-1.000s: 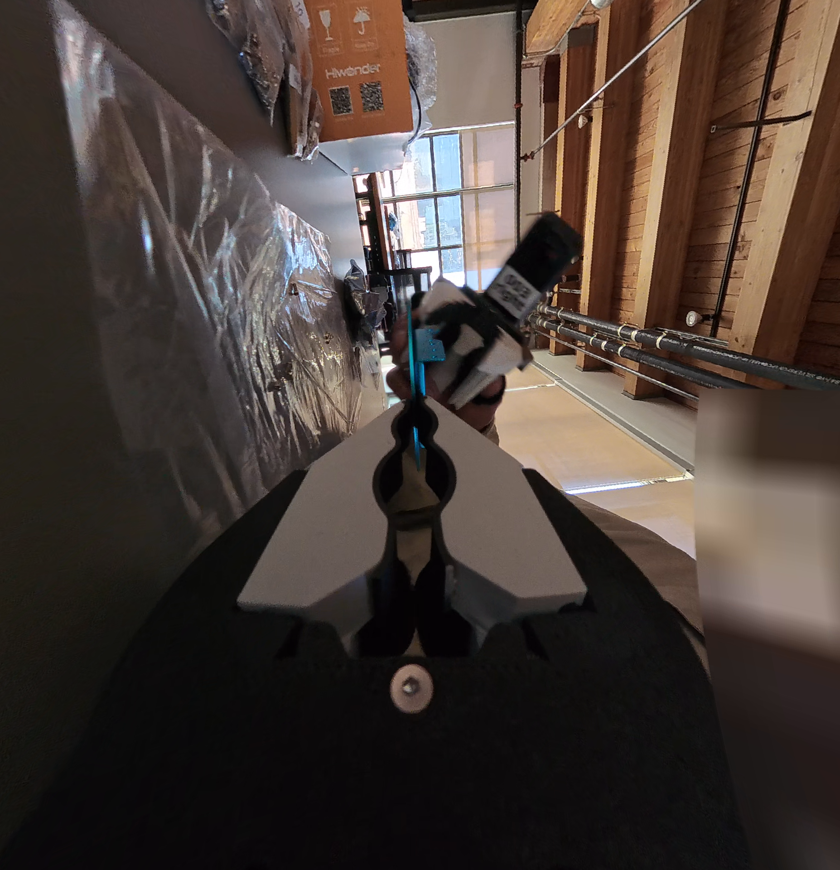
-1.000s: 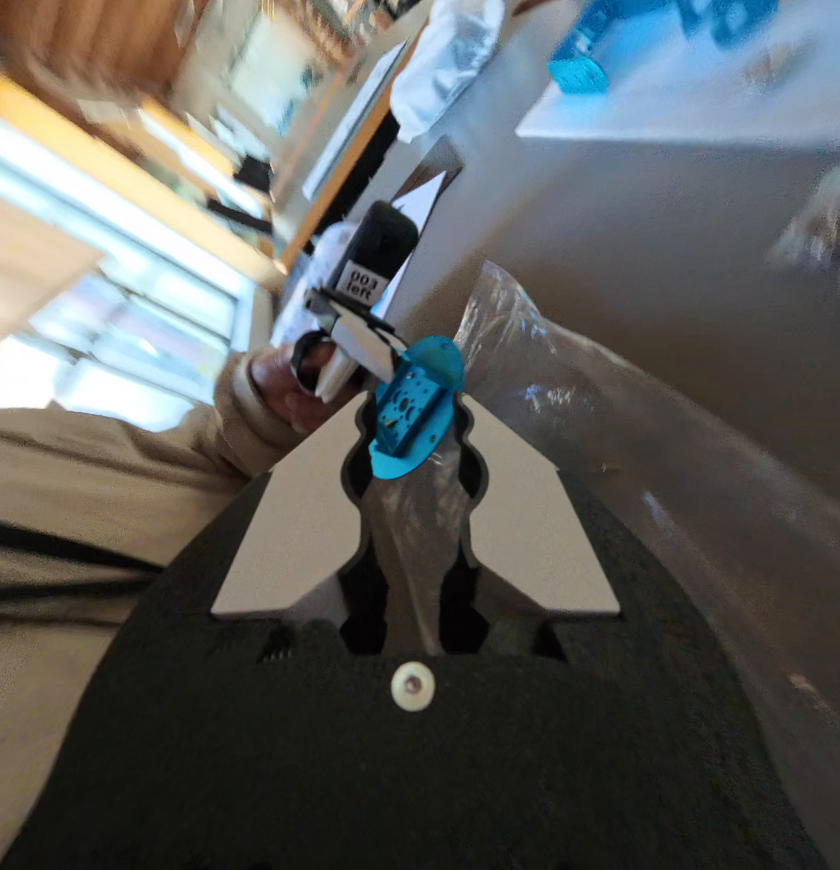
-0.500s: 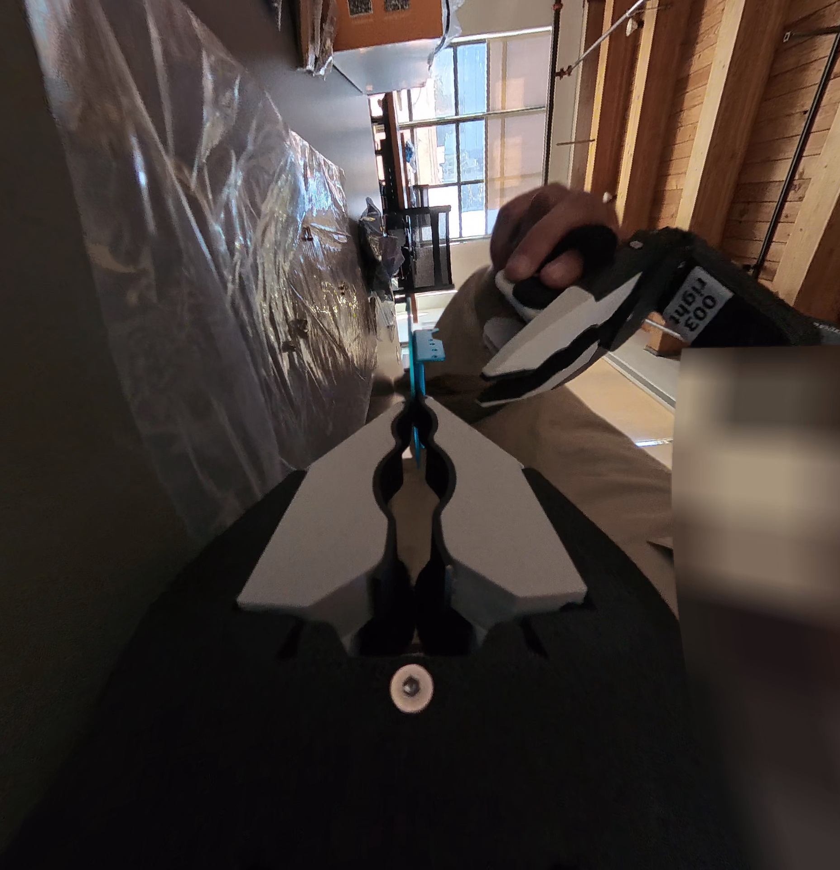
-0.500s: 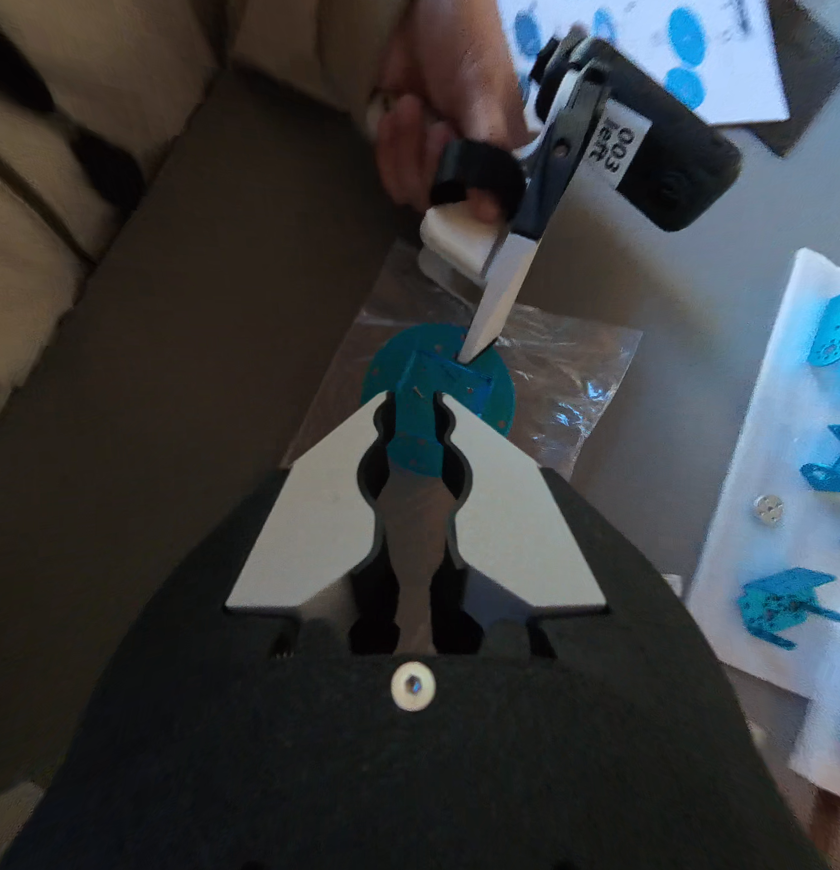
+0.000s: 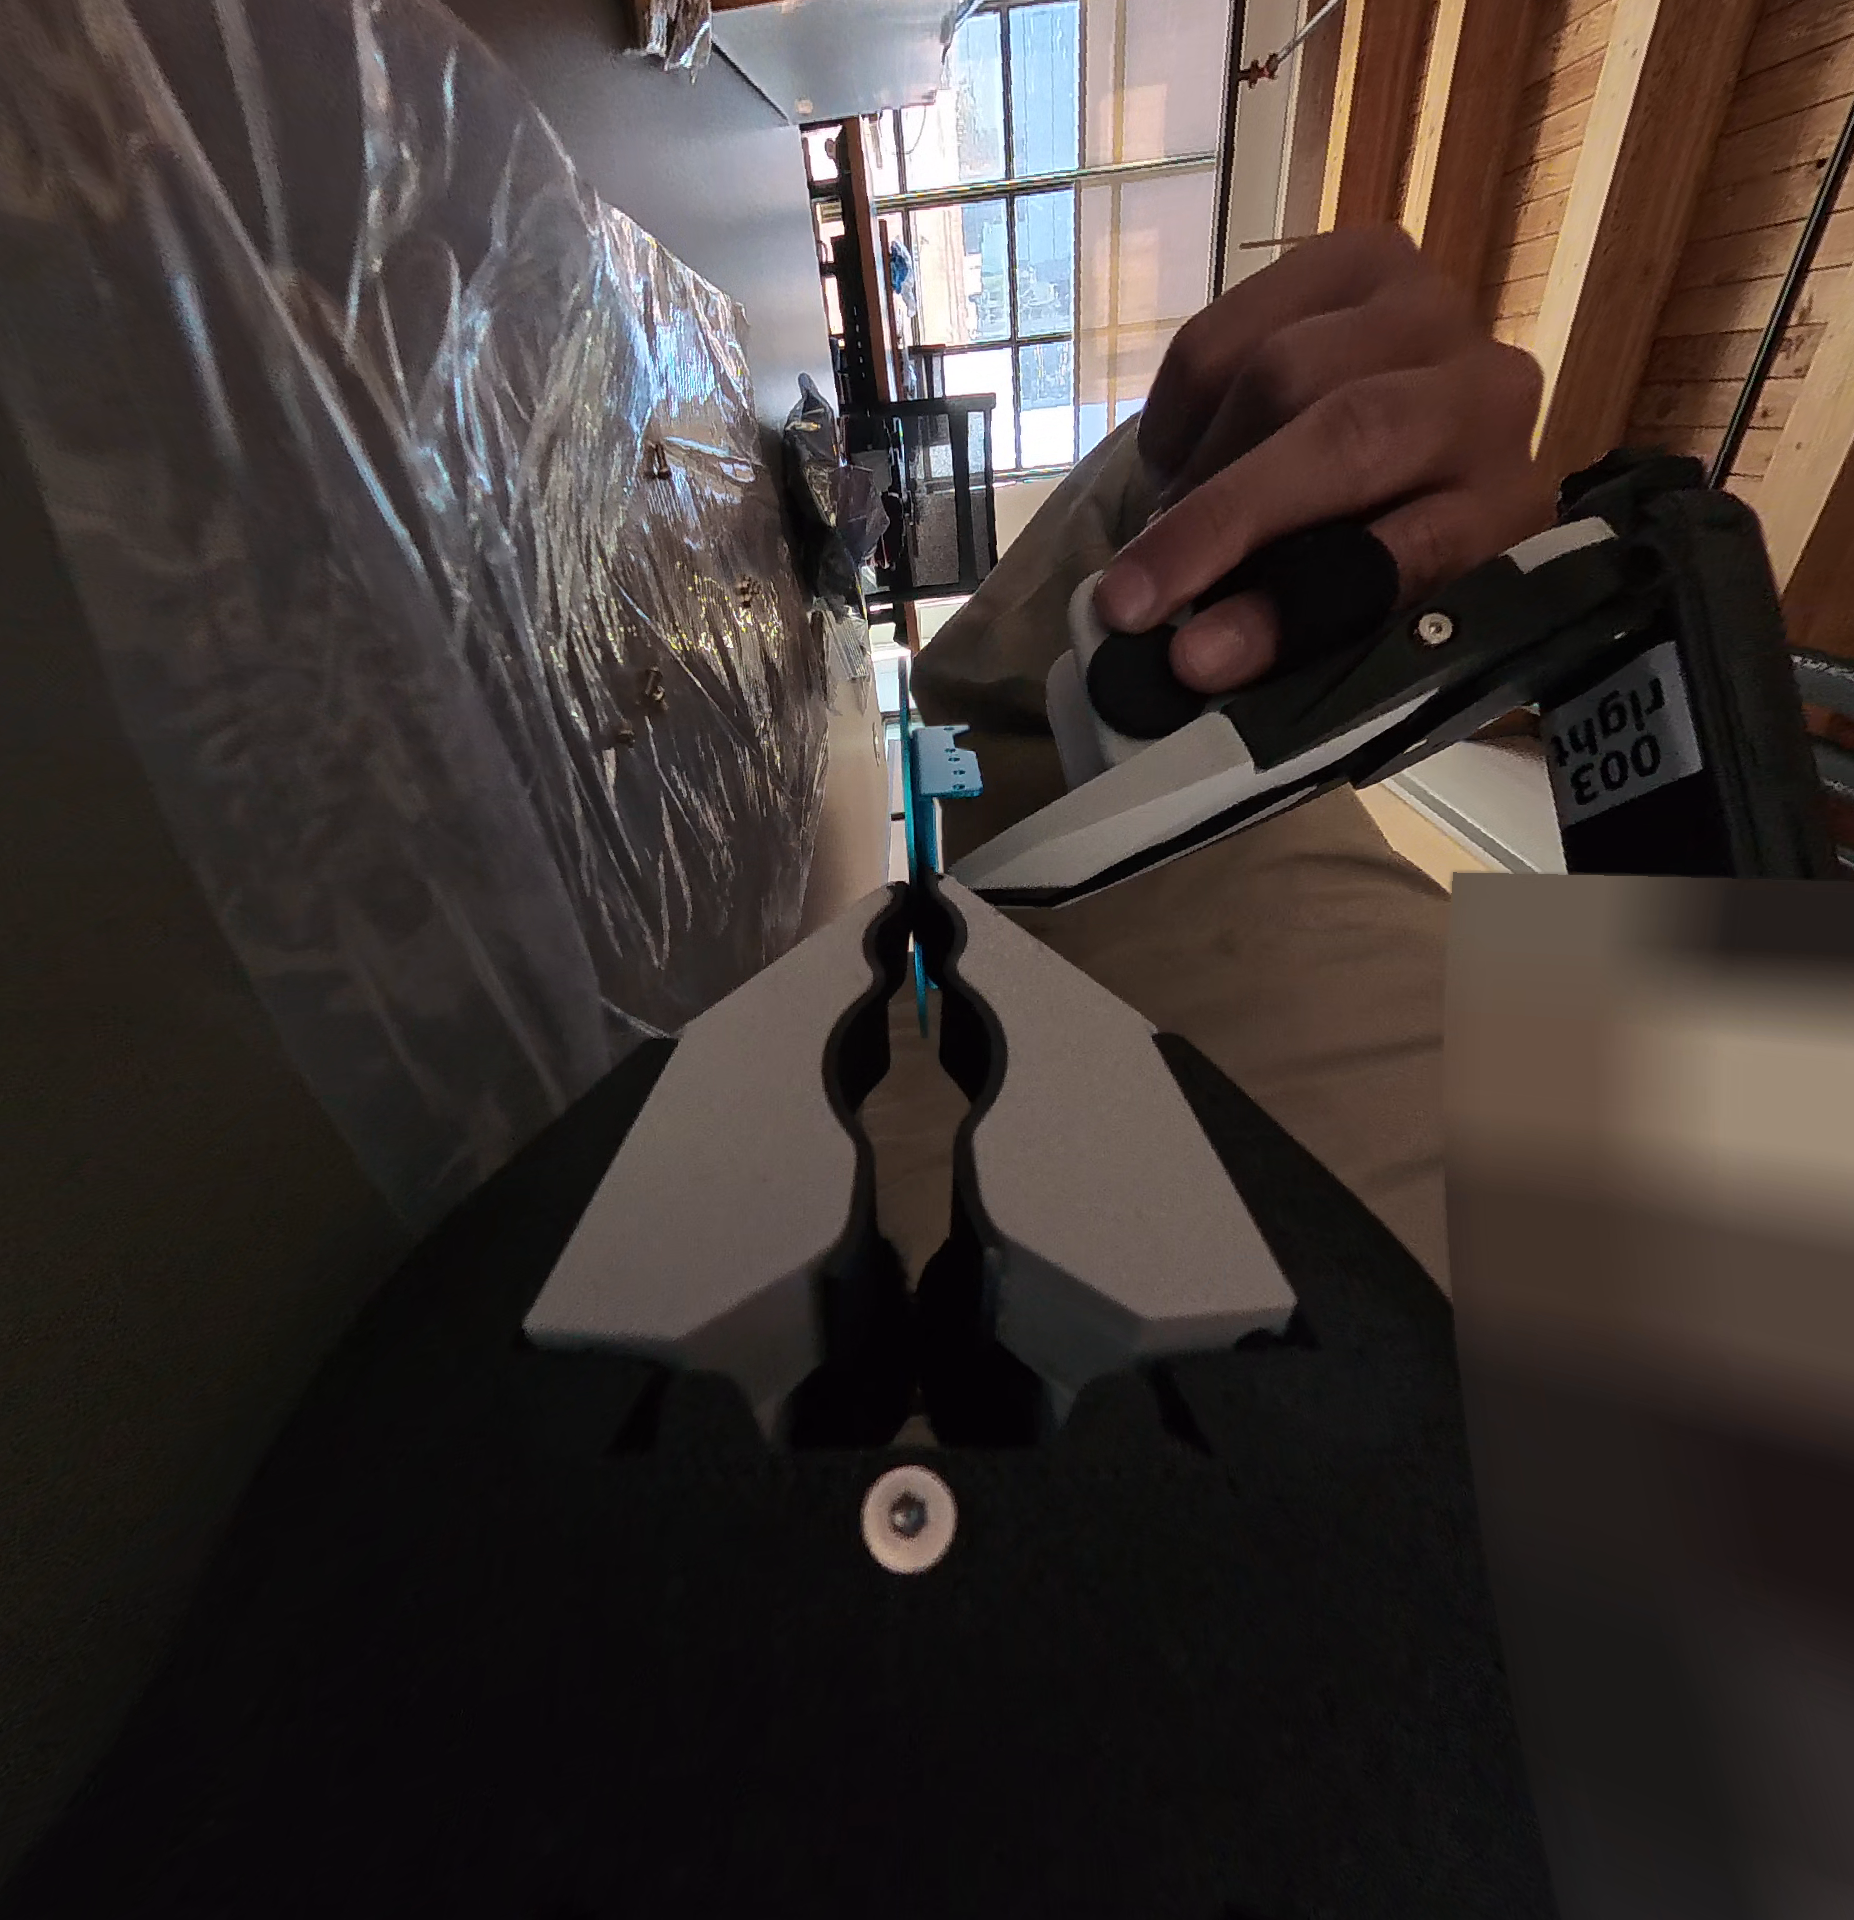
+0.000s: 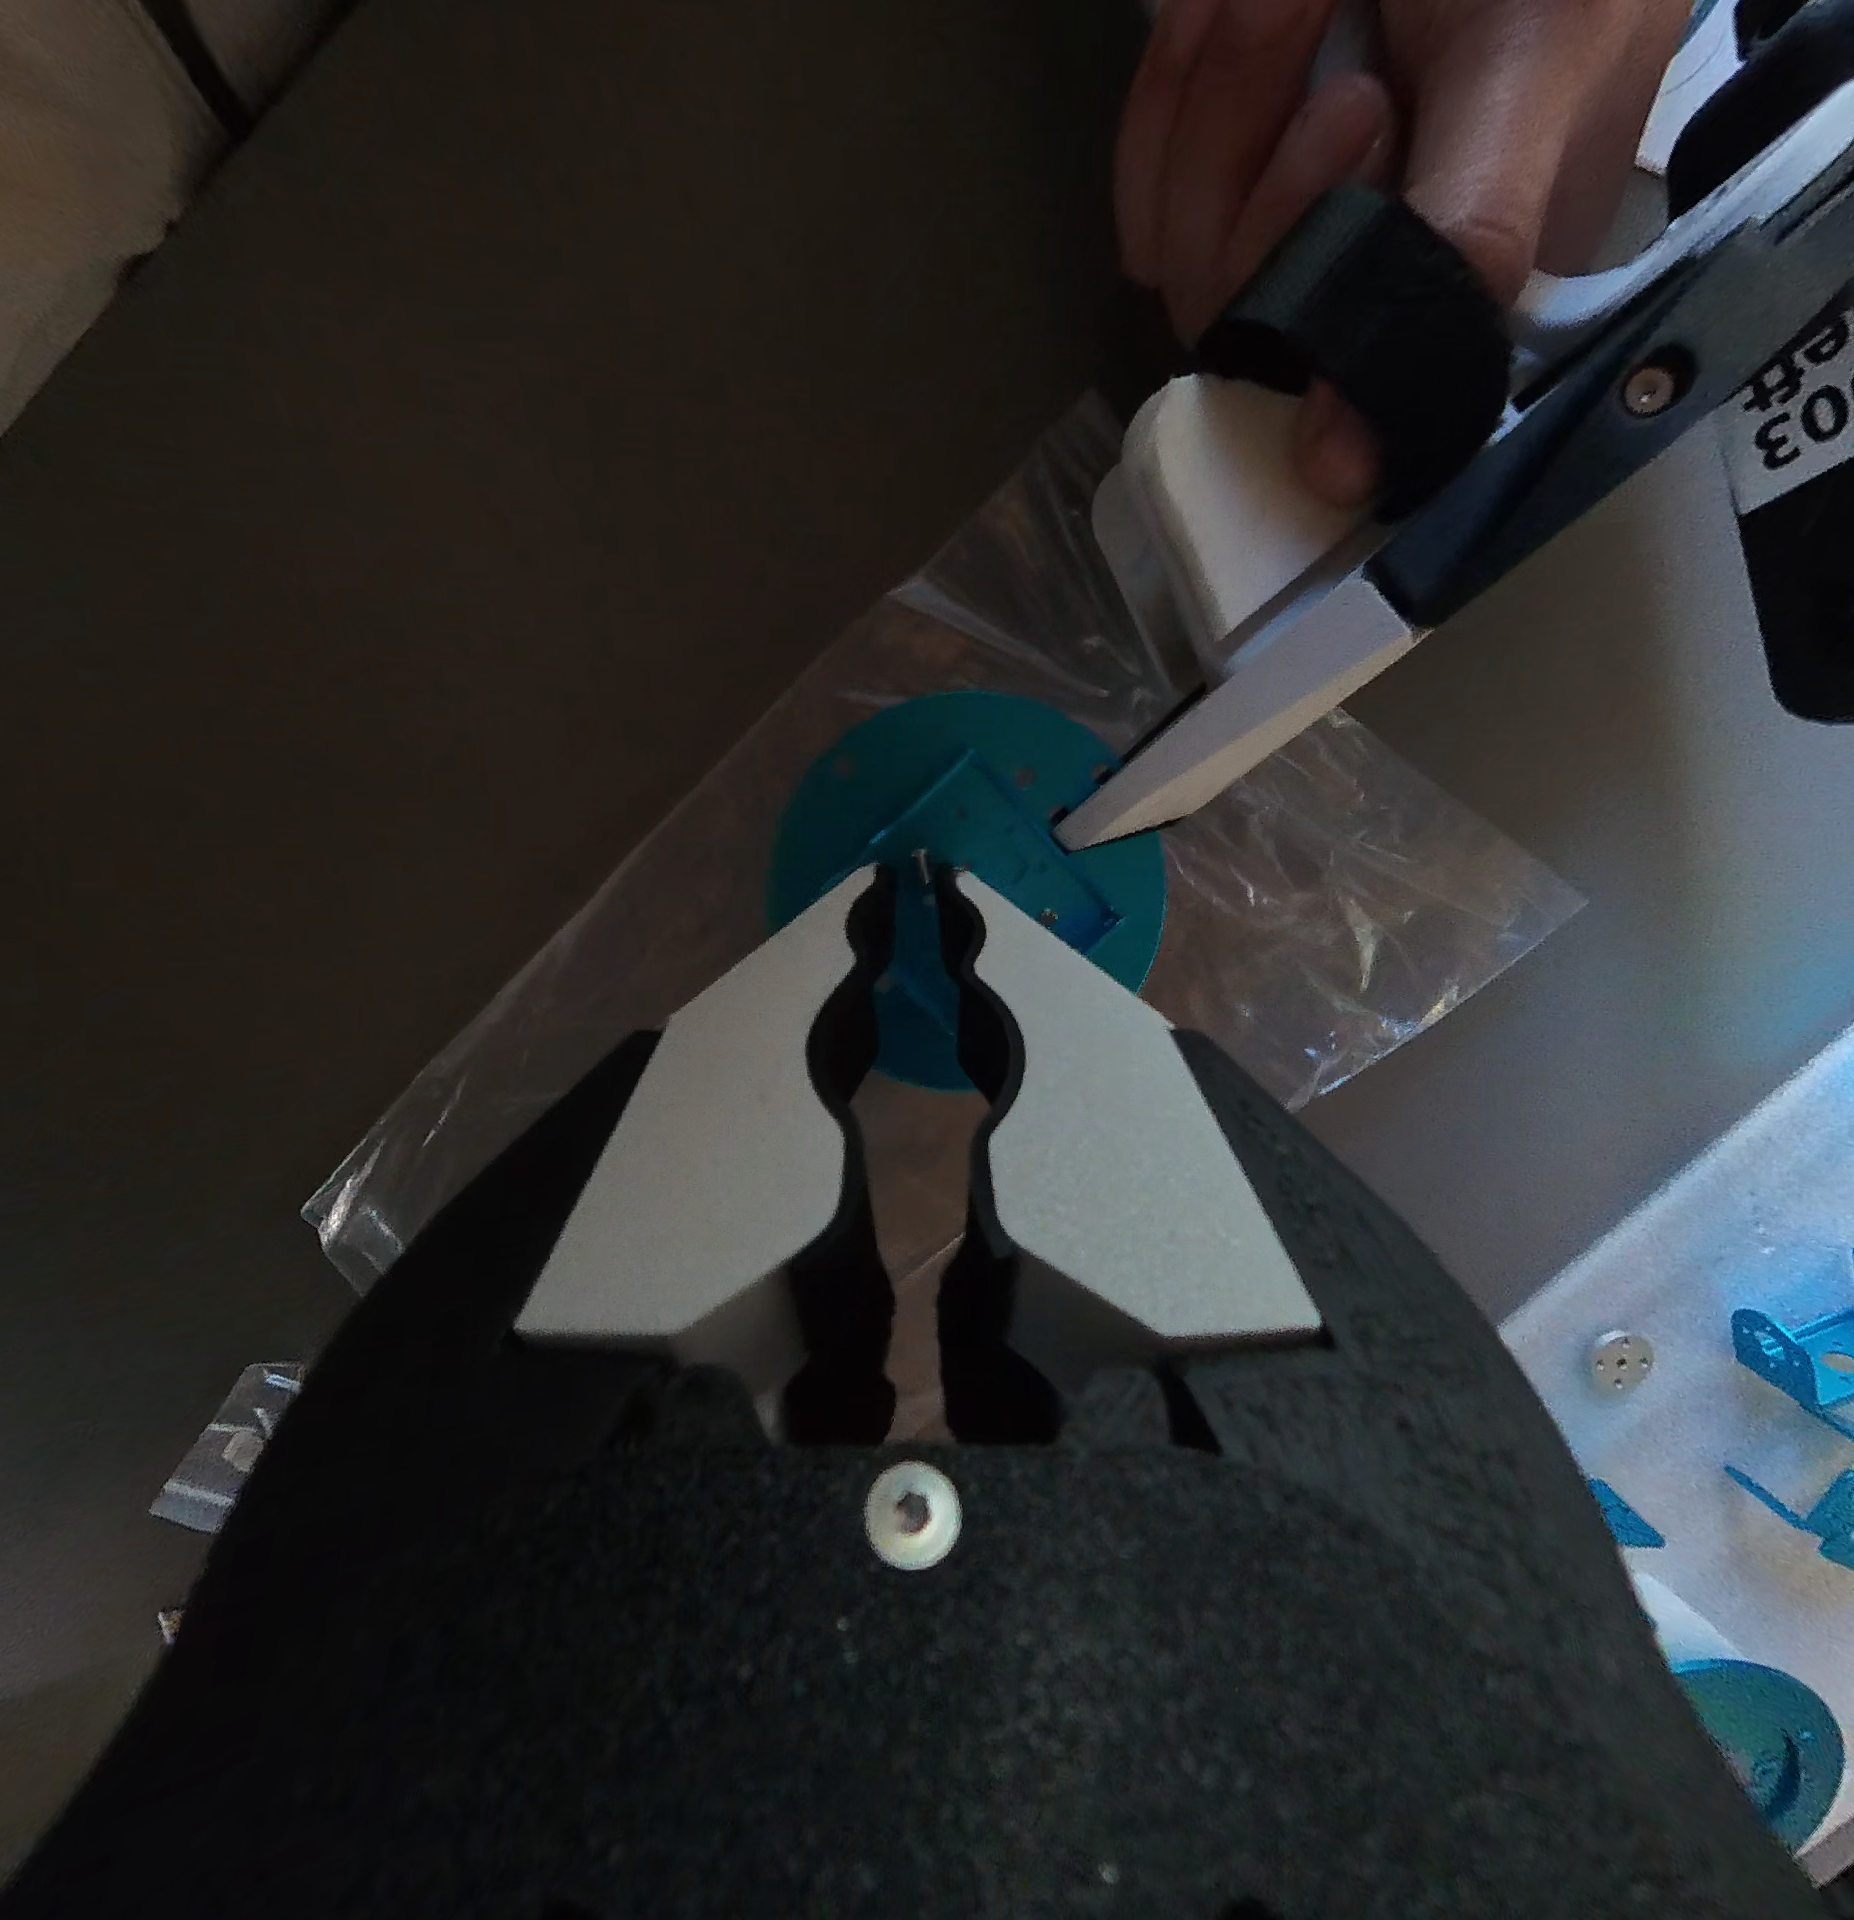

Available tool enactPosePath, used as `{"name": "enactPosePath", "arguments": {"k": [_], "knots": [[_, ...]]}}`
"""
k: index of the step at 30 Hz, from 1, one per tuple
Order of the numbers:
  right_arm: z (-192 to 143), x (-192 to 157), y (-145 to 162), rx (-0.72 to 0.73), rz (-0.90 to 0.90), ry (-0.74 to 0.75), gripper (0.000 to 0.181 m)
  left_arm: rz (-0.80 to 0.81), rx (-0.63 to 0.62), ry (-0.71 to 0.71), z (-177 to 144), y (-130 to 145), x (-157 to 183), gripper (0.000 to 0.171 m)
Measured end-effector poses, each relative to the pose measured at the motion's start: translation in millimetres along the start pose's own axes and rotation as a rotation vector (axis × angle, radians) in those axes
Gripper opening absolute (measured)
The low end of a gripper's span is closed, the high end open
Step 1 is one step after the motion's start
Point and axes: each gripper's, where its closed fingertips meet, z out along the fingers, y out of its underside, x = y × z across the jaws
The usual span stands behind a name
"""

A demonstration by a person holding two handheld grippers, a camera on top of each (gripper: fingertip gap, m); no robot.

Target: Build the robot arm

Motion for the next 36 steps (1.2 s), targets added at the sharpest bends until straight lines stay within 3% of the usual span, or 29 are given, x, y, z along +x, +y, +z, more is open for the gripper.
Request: {"name": "enactPosePath", "arguments": {"k": [18, 21, 26, 28, 32, 36], "knots": [[3, 4, -3, -0.012, -0.011, -0.012, 0.0, 0.004, -0.002, -0.002, 0, 1, 0, 0.0], [-10, 19, -9, 0.098, 0.073, 0.084, 0.001, 0.007, 0.005, 0.001, 0, 0, 1, 0.0], [-28, 54, -29, 0.521, 0.451, 0.241, 0.001, 0.024, 0.022, 0.004, -1, -2, 2, 0.0], [-26, 57, -33, 0.675, 0.602, 0.215, 0.001, 0.029, 0.024, 0.004, -1, -2, 2, 0.0], [-17, 62, -26, 0.814, 0.873, 0.113, 0.001, 0.05, 0.024, 0.002, 0, -2, 3, 0.0], [-29, 60, -22, 0.917, 0.967, 0.035, 0.001, 0.065, 0.044, 0.013, -2, -5, 6, 0.0]]}}
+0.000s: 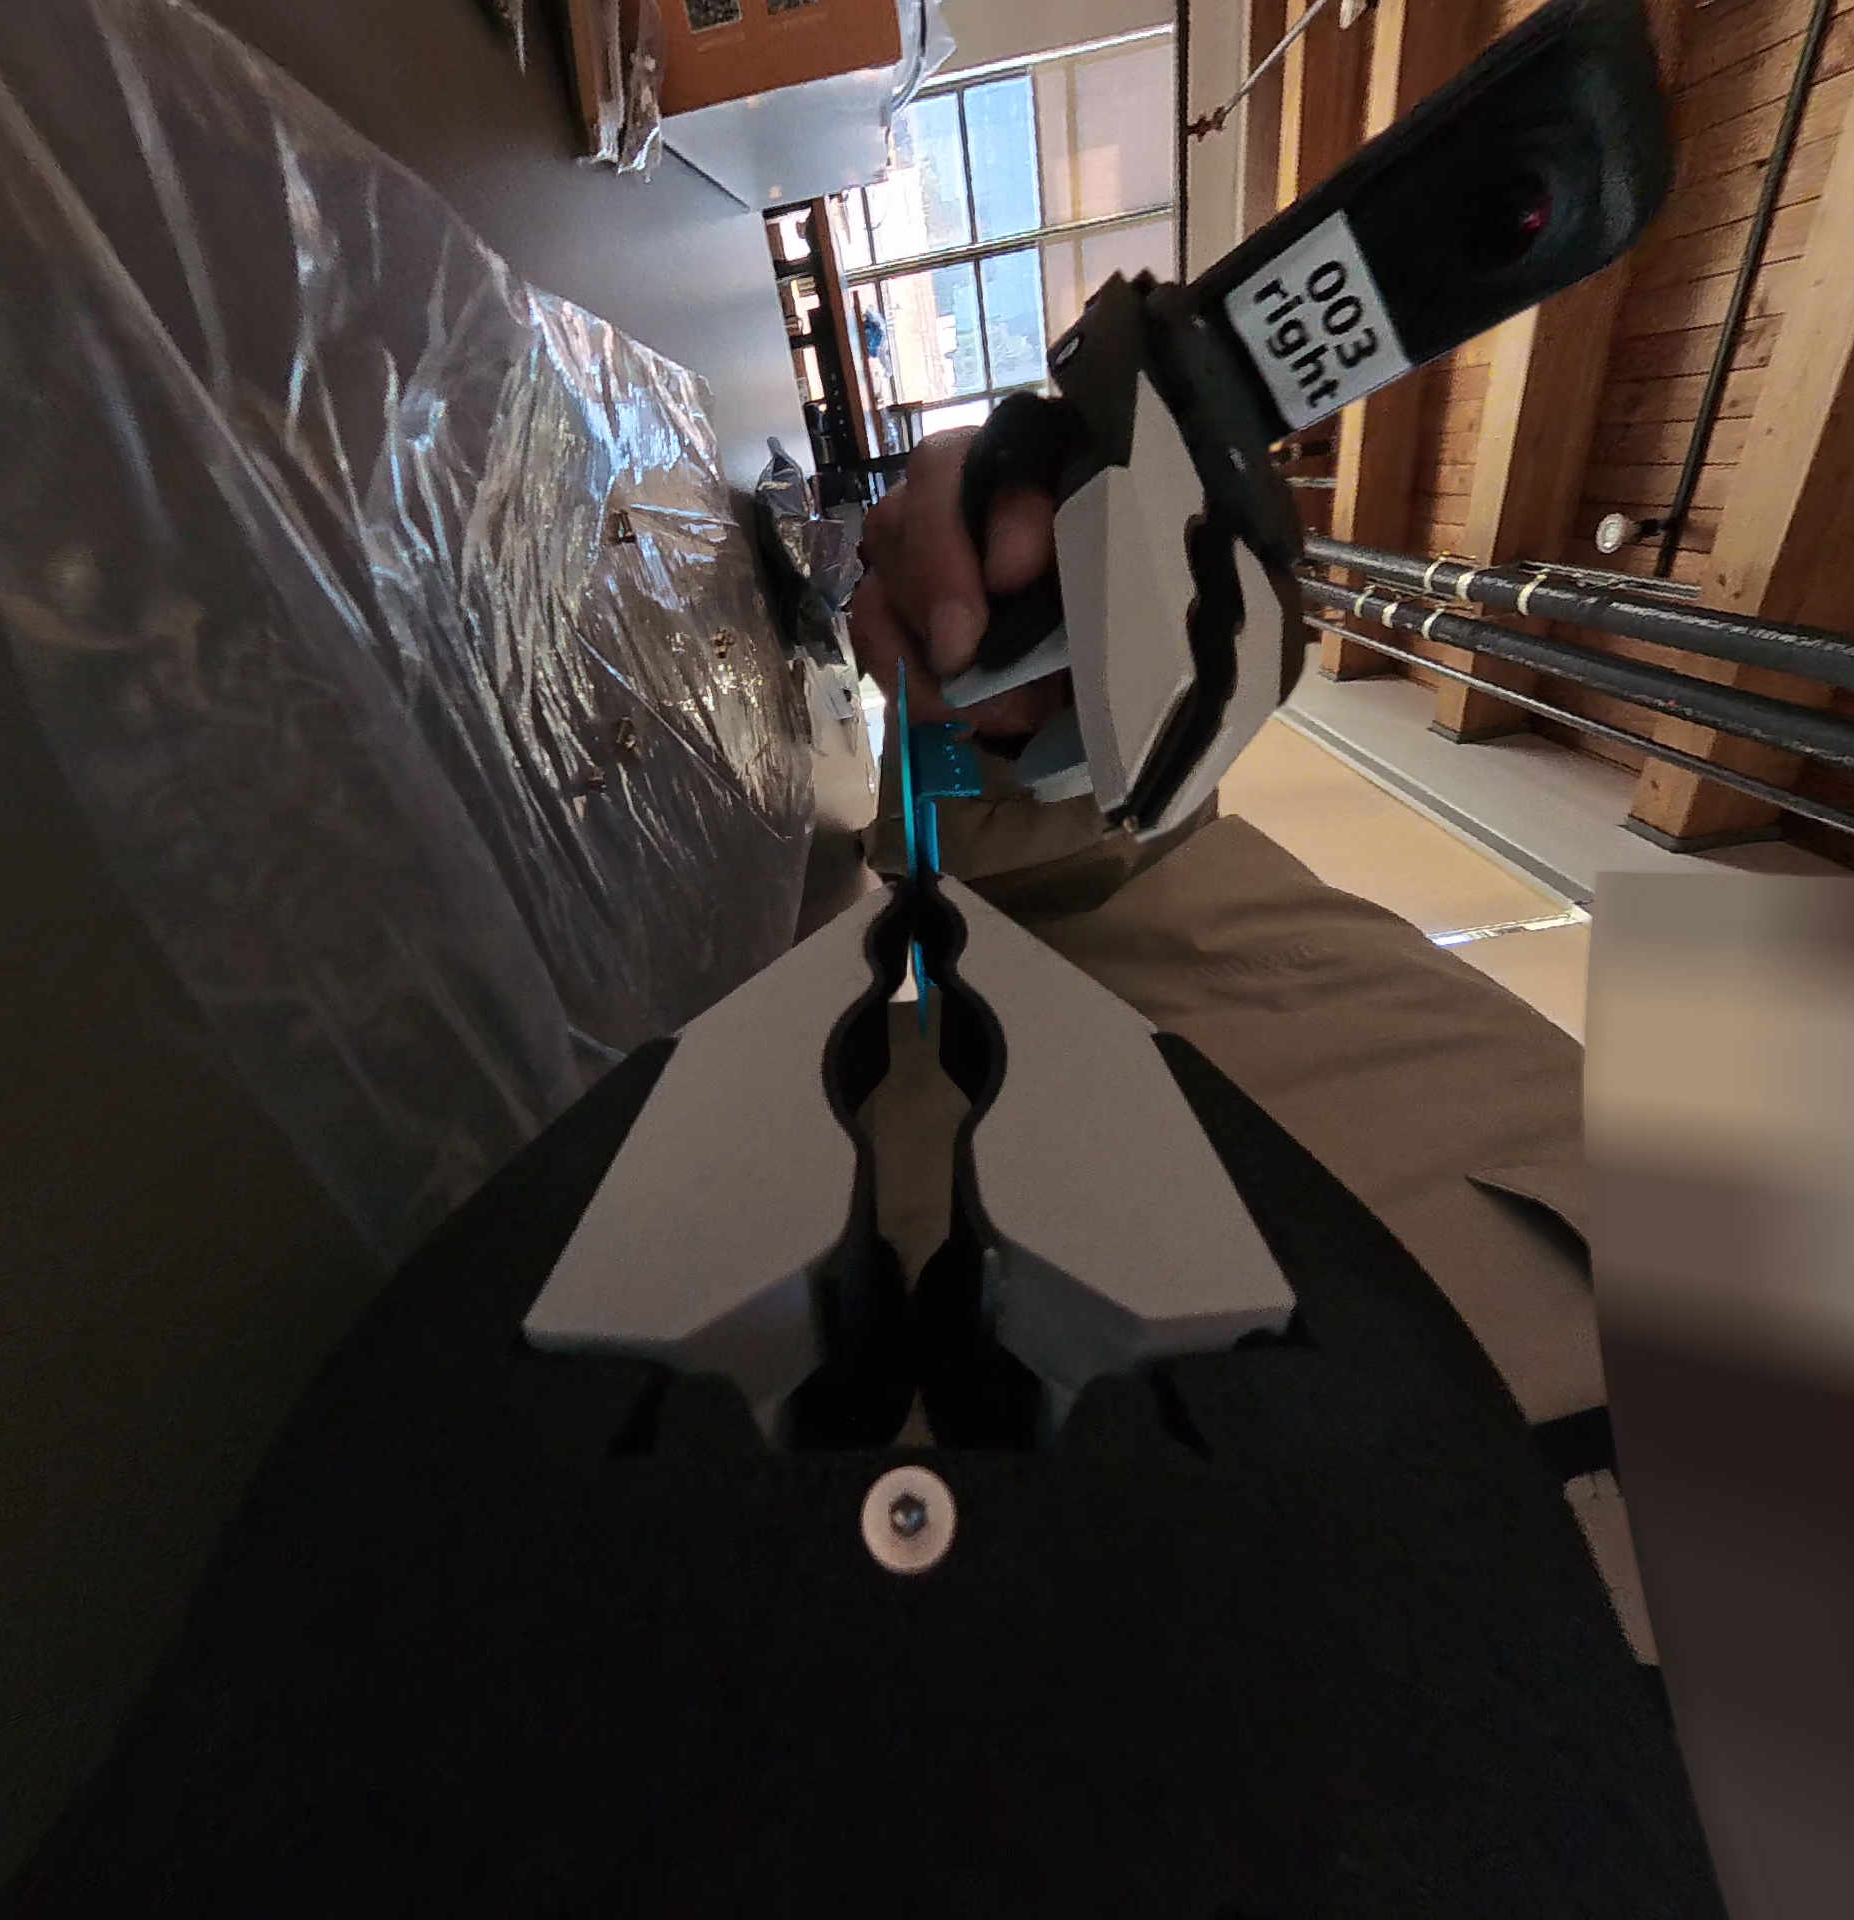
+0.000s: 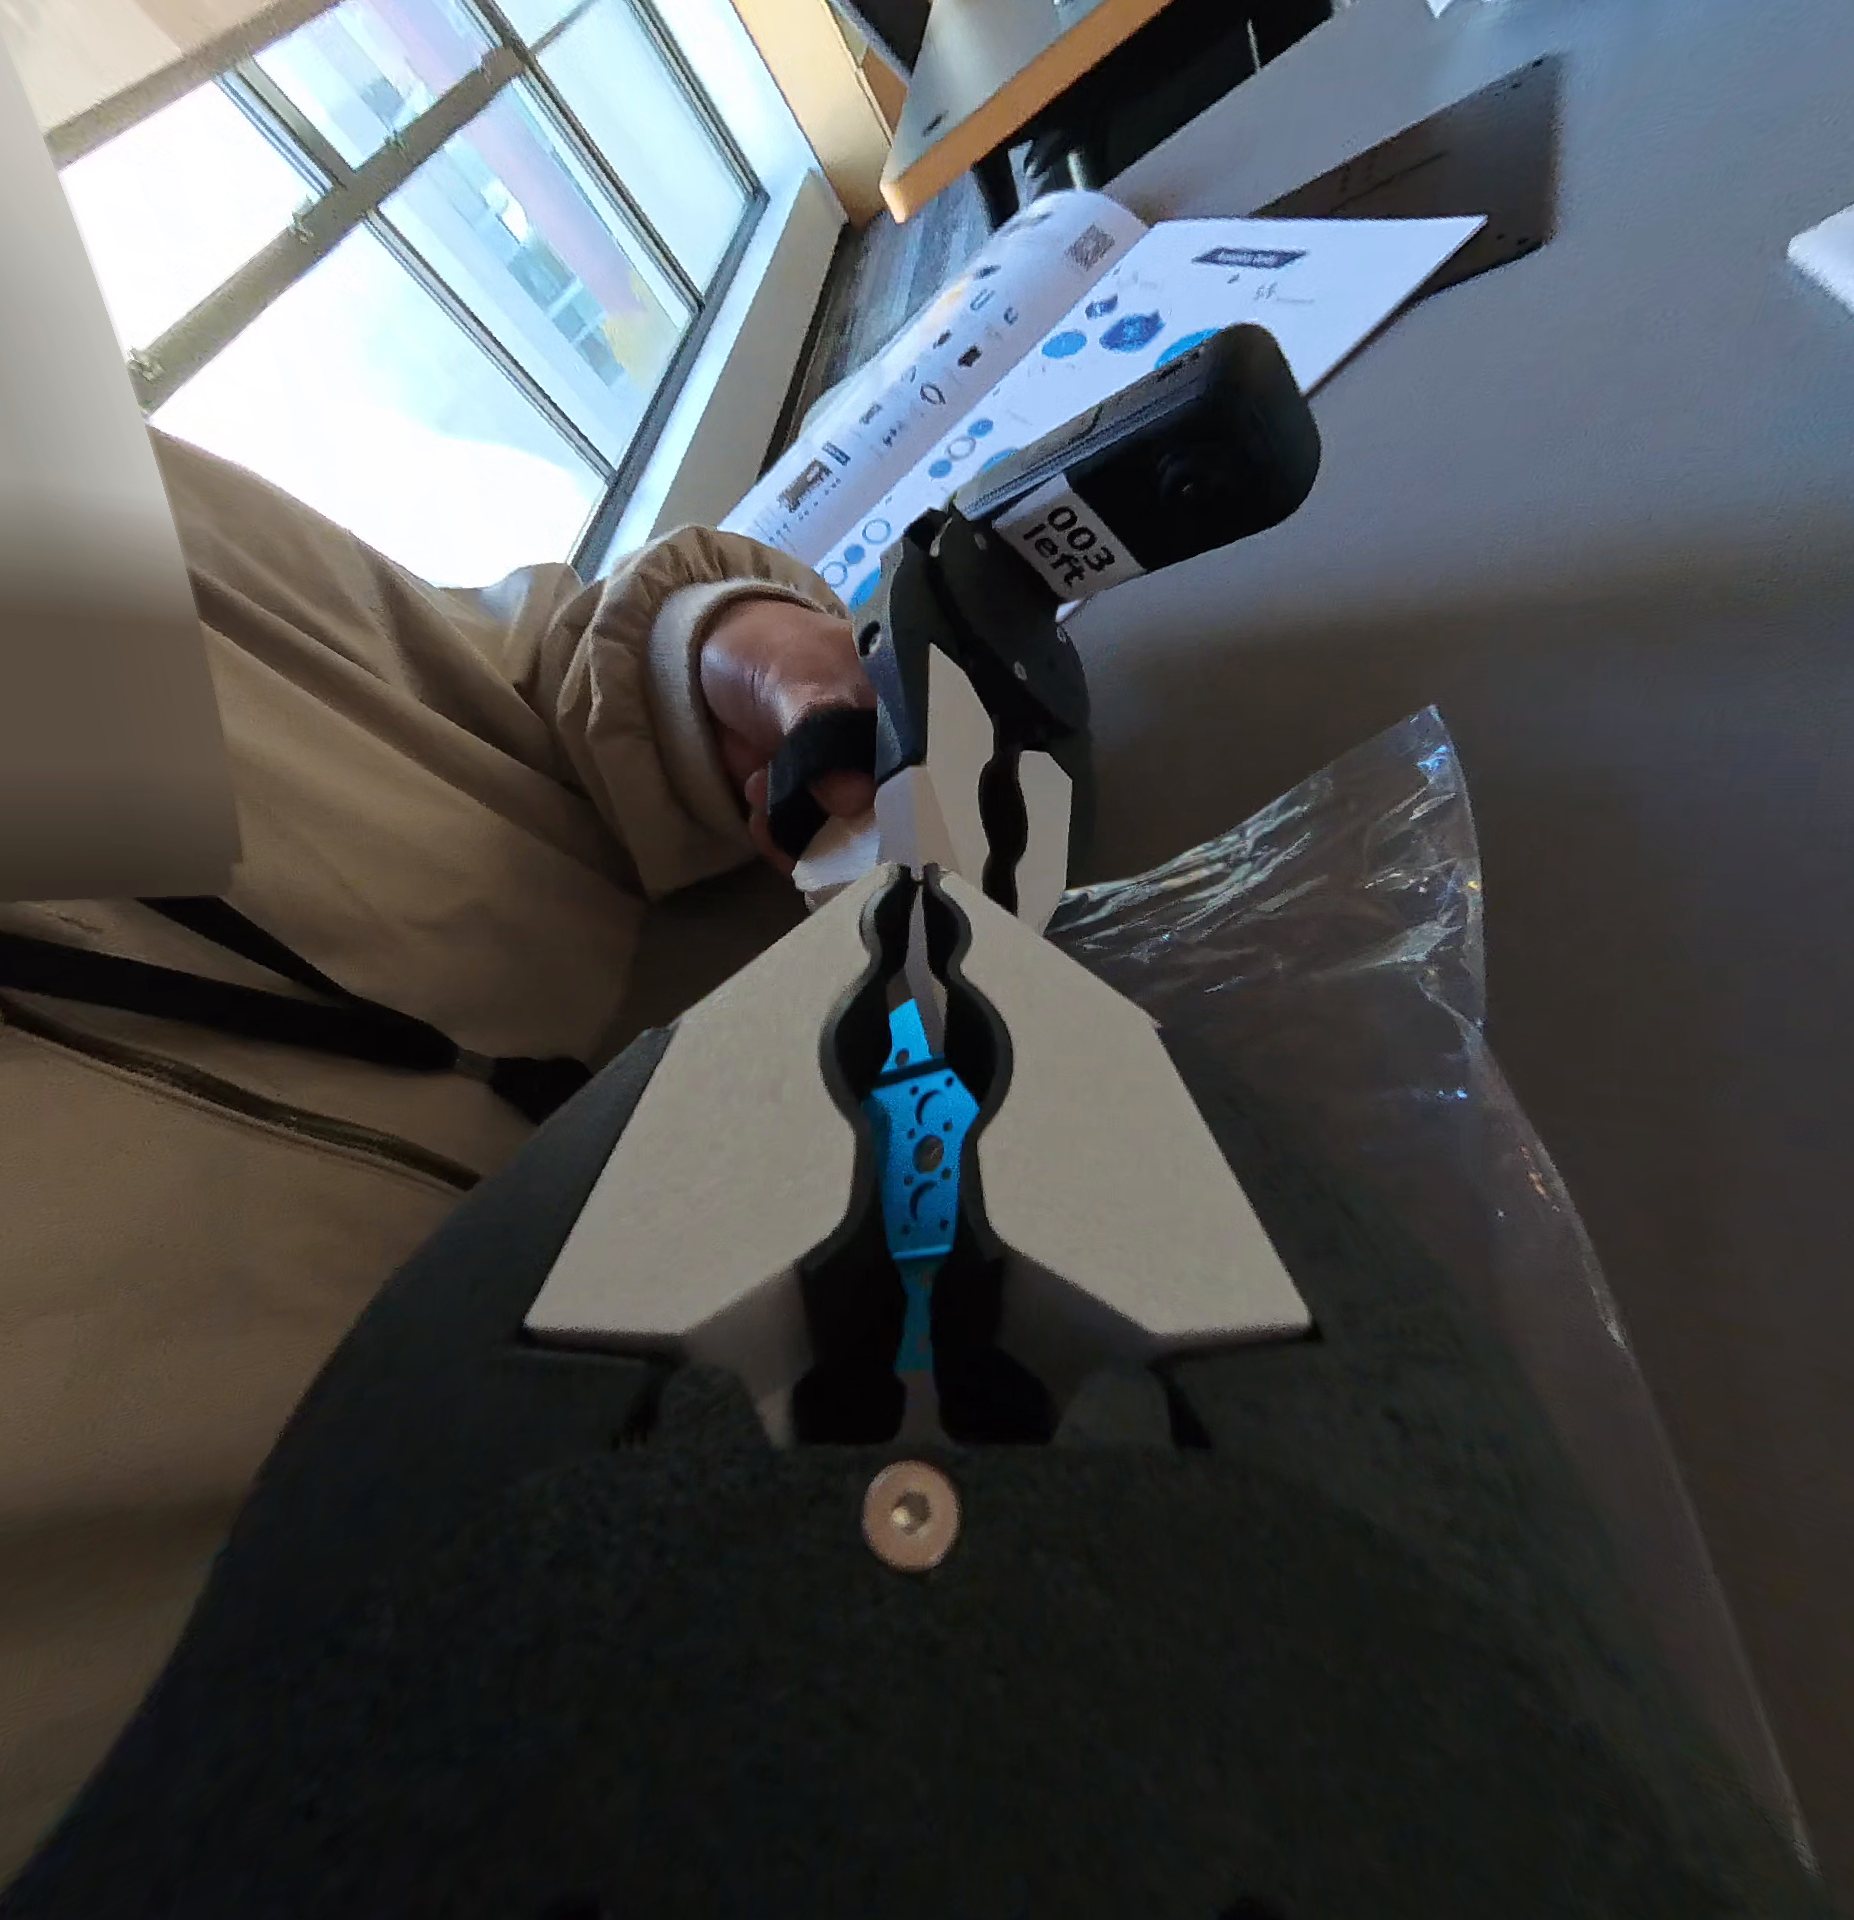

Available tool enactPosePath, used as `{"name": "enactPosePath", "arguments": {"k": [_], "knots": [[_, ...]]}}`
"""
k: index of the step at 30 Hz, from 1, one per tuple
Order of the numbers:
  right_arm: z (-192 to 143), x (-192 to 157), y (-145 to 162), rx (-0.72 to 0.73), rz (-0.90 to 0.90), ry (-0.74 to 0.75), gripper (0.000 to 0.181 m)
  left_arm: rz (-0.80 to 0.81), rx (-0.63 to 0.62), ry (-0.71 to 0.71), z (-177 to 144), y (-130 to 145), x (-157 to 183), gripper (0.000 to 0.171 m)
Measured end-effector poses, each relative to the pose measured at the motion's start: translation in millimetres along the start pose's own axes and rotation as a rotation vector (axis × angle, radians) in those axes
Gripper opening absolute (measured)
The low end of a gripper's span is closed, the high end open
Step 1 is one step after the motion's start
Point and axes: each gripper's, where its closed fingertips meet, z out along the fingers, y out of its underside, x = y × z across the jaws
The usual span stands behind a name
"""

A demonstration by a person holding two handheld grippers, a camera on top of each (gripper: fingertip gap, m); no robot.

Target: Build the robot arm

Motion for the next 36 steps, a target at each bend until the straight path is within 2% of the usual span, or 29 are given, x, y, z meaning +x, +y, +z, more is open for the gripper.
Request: {"name": "enactPosePath", "arguments": {"k": [5, 9, 13, 15, 20, 25, 32, 36], "knots": [[-1, 0, 7, 0.028, -0.09, 0.084, 0.001, -0.001, 0.021, 0.001, -2, -3, 0, 0.0], [3, 11, 9, 0.052, -0.079, 0.287, 0.001, 0.027, 0.042, -0.044, -2, -6, -4, 0.0], [-17, 14, -2, 0.19, -0.054, 0.405, 0.001, 0.03, 0.075, -0.052, -6, -10, -5, 0.0], [-29, 8, -4, 0.283, -0.143, 0.406, 0.001, 0.004, 0.073, -0.018, -6, -9, -2, 0.0], [-51, 9, 7, 0.358, -0.328, 0.537, 0.001, -0.048, 0.072, 0.042, -6, -9, 2, 0.0], [-54, 11, 8, 0.445, -0.242, 0.636, 0.0, -0.085, 0.103, 0.089, -11, -14, 6, 0.0], [-41, 18, 15, 0.392, -0.17, 0.66, 0.001, -0.097, 0.102, 0.094, -11, -14, 5, 0.0], [-36, 22, 18, 0.322, -0.197, 0.694, 0.0, -0.096, 0.101, 0.088, -11, -14, 4, 0.0]]}}
